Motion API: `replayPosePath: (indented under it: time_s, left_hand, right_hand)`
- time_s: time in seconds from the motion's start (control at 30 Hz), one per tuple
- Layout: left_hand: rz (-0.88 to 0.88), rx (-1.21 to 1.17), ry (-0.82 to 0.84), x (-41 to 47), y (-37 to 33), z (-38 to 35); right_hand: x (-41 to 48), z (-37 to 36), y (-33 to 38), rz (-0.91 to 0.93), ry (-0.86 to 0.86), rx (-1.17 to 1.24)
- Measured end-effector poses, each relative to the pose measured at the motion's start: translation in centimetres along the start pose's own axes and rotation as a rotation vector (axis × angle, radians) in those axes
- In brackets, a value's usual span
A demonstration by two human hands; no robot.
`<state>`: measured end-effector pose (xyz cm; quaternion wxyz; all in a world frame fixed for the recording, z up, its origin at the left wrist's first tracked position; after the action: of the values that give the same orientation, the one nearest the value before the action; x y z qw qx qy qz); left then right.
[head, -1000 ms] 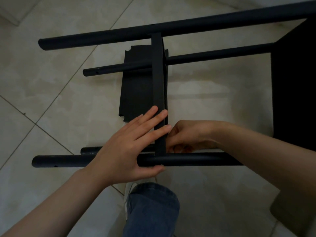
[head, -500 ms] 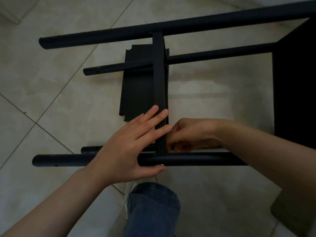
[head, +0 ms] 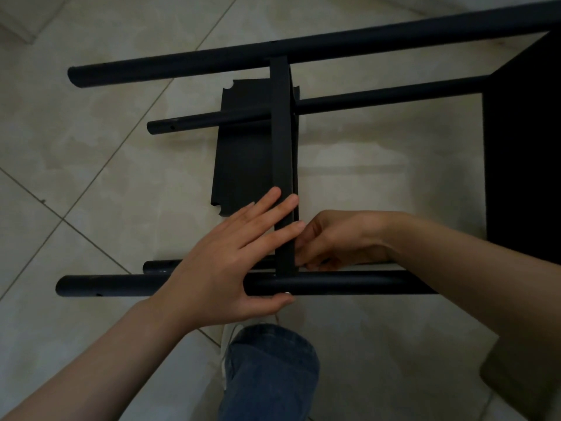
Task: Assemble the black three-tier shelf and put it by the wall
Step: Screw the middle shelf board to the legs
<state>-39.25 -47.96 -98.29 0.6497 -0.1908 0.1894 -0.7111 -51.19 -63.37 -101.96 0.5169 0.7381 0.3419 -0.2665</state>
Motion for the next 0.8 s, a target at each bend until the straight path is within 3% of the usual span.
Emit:
replayPosePath:
  time_s: [0.43, 0.6, 0.8]
  left_hand:
    - [0.003, -0.003, -0.004, 0.03, -0.1, 0.08]
    - [-0.001, 0.005, -0.005, -0.01, -0.05, 0.04]
    - [-0.006, 0.006, -0.008, -0.05, 0.07, -0.08]
  right_hand:
    - [0.24, -0.43, 0.15, -0.031, -0.052, -0.109]
    - [-0.21, 0.05, 0.28, -0.028, 0.017, -0.005]
    - [0.15, -0.21, 0.18, -0.021, 0.007, -0.074]
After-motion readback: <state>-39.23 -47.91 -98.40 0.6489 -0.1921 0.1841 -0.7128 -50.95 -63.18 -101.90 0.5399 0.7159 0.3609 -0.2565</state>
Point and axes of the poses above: each hand's wrist, its own x-axis towards the middle knuckle, its own z-axis out of the back of the hand, y = z × x, the point moved 2 cm from there along x, towards the middle knuckle, and after that the axes turned 1 degree about -x, right-handed, at the moved point
